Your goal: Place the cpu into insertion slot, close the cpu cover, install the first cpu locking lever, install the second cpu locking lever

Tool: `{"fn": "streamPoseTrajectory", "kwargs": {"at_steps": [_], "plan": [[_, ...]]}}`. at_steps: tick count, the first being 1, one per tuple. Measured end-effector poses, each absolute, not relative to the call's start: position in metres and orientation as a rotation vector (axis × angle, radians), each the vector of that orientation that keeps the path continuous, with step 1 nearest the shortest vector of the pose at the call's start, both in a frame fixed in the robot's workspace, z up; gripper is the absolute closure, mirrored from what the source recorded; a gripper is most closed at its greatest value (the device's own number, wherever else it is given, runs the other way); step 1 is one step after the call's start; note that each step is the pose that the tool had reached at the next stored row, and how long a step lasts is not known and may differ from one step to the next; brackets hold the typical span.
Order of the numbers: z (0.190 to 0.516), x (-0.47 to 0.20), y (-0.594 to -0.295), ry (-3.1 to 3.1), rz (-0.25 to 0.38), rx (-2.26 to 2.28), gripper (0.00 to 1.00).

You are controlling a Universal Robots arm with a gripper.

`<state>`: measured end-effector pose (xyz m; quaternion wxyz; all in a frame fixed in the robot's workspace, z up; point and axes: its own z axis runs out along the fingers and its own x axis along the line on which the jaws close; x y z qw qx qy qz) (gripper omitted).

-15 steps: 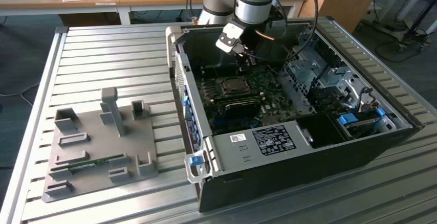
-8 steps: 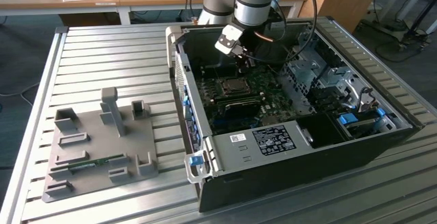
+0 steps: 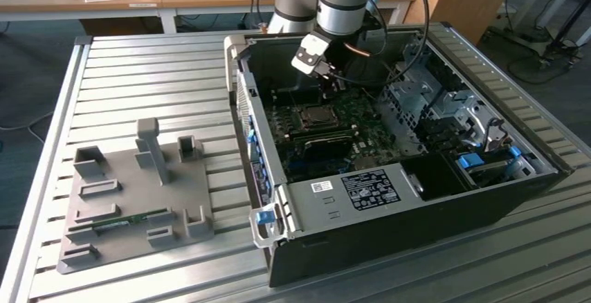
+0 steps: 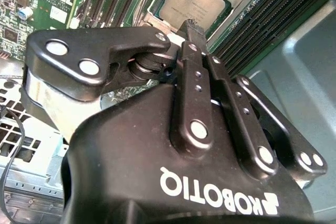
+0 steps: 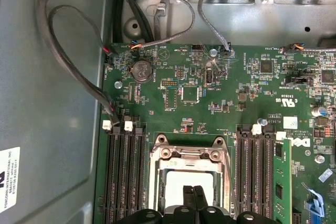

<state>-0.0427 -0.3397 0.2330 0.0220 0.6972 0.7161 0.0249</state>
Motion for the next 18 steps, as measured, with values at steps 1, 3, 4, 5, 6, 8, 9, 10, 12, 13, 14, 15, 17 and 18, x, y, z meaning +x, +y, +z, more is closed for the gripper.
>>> {"fn": "streamPoseTrajectory", "kwargs": {"at_steps": [1,3,4,5,6,8,9,10,12,13,14,15,17,18], "plan": [[0.233,-0.0426,-0.3397,2.219,0.077,2.16,0.89],[0.233,-0.0427,-0.3397,2.228,0.078,2.15,0.89],[0.233,-0.0427,-0.3397,2.244,0.078,2.134,0.89],[0.233,-0.0427,-0.3397,2.264,0.079,2.114,0.89],[0.2329,-0.0427,-0.3397,2.283,0.079,2.094,0.89],[0.2328,-0.0427,-0.3397,2.321,0.081,2.053,0.89],[0.2327,-0.0427,-0.3397,2.34,0.081,2.033,0.89],[0.2327,-0.0426,-0.3397,2.358,0.082,2.012,0.89],[0.2326,-0.0427,-0.3397,2.396,0.083,1.968,0.89],[0.2325,-0.0426,-0.3397,2.414,0.083,1.947,0.89],[0.2324,-0.0426,-0.3397,2.432,0.084,1.926,0.89],[0.2324,-0.0427,-0.3398,2.449,0.084,1.904,0.89],[0.2323,-0.0426,-0.3397,2.484,0.086,1.86,0.89],[0.2322,-0.0427,-0.3397,2.502,0.086,1.836,0.89]]}}
